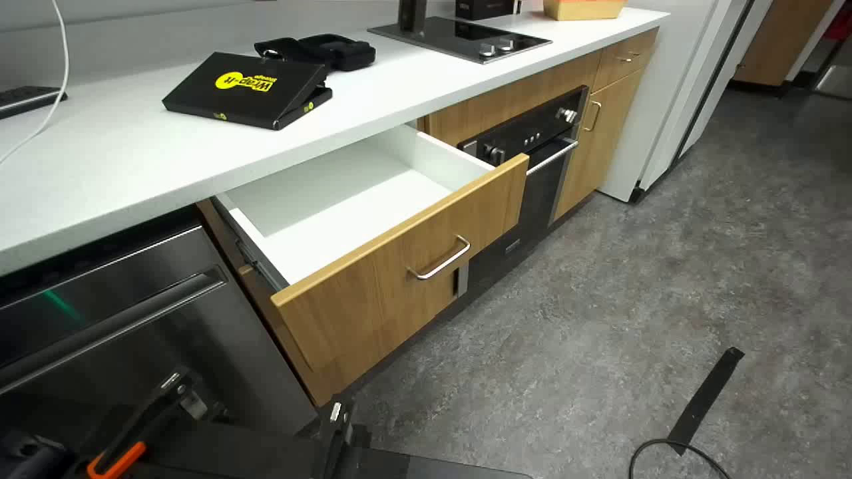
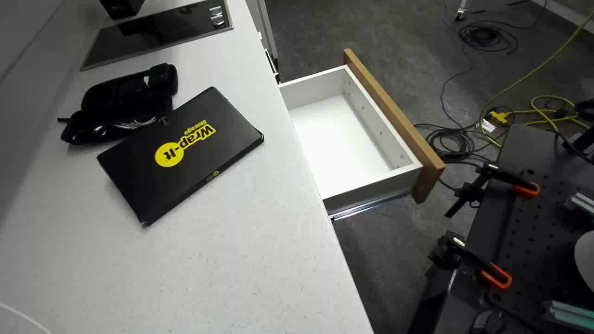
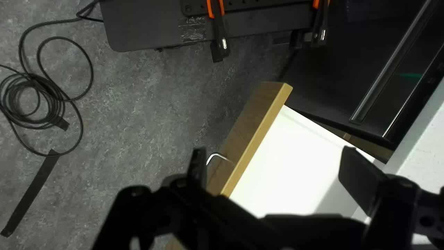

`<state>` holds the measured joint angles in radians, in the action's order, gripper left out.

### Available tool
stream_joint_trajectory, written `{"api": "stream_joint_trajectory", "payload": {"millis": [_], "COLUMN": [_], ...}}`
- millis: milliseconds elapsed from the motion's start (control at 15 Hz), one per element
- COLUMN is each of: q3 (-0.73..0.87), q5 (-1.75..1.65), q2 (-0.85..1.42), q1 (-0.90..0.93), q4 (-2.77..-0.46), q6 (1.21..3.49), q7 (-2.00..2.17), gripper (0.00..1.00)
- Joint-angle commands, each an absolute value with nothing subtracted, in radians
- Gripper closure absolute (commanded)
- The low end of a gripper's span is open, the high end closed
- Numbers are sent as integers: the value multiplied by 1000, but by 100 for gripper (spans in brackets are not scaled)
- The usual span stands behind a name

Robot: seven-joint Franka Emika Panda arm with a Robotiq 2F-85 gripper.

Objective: Close the open drawer

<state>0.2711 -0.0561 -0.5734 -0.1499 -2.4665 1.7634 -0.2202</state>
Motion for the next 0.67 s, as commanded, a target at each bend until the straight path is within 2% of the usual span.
{"api": "stream_joint_trajectory", "payload": {"millis": [0,333,600], "q3": [262,264,269], "q5": [-51,-48,-48], "q2": [-570,-564,-406], "q1": [-161,-161,-164], "q4": [-2465,-2472,-2506], "q6": [1762,1786,2036], "q7": [-225,-225,-179], "gripper": [0,0,0]}}
